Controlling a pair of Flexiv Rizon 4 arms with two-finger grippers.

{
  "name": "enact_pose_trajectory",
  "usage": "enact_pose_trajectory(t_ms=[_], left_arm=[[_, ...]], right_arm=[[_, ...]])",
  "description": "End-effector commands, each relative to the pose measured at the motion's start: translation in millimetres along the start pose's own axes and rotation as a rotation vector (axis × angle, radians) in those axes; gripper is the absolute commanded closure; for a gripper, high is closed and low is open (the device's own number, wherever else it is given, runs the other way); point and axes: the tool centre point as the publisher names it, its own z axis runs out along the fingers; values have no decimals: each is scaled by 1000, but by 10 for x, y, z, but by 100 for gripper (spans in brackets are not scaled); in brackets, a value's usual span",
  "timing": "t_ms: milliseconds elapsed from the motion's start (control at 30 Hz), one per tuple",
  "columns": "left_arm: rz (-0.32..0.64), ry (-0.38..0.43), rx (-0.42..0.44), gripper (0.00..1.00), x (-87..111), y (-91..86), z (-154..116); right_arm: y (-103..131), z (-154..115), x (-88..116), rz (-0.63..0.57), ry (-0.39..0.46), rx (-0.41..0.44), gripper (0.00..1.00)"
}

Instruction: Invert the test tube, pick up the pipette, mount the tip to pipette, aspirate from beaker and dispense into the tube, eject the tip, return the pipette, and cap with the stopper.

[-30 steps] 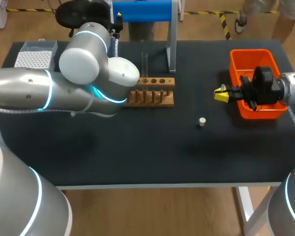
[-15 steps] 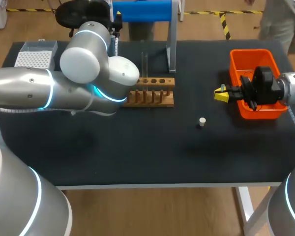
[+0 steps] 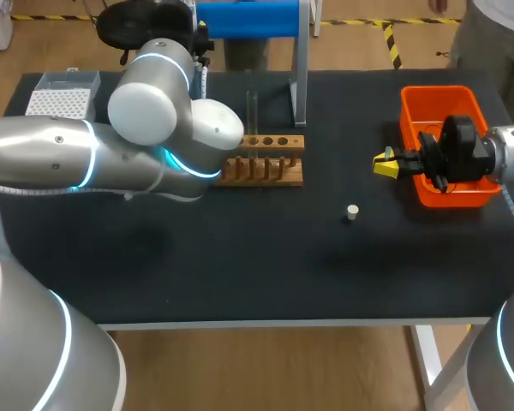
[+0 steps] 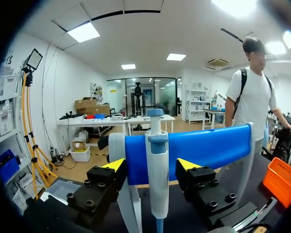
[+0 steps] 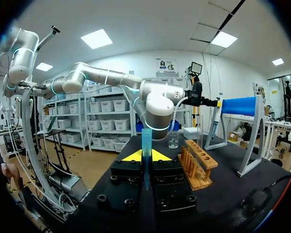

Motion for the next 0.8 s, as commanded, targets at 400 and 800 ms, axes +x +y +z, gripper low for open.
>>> enact_pose_trajectory(t_ms=[400, 800], left_arm=[[-12, -4, 1, 51, 53, 61, 103], [-11, -8, 3, 51, 43, 56, 164]], right_arm=[[6, -5, 11, 0, -1, 3, 100], [6, -5, 11, 0, -1, 3, 100]])
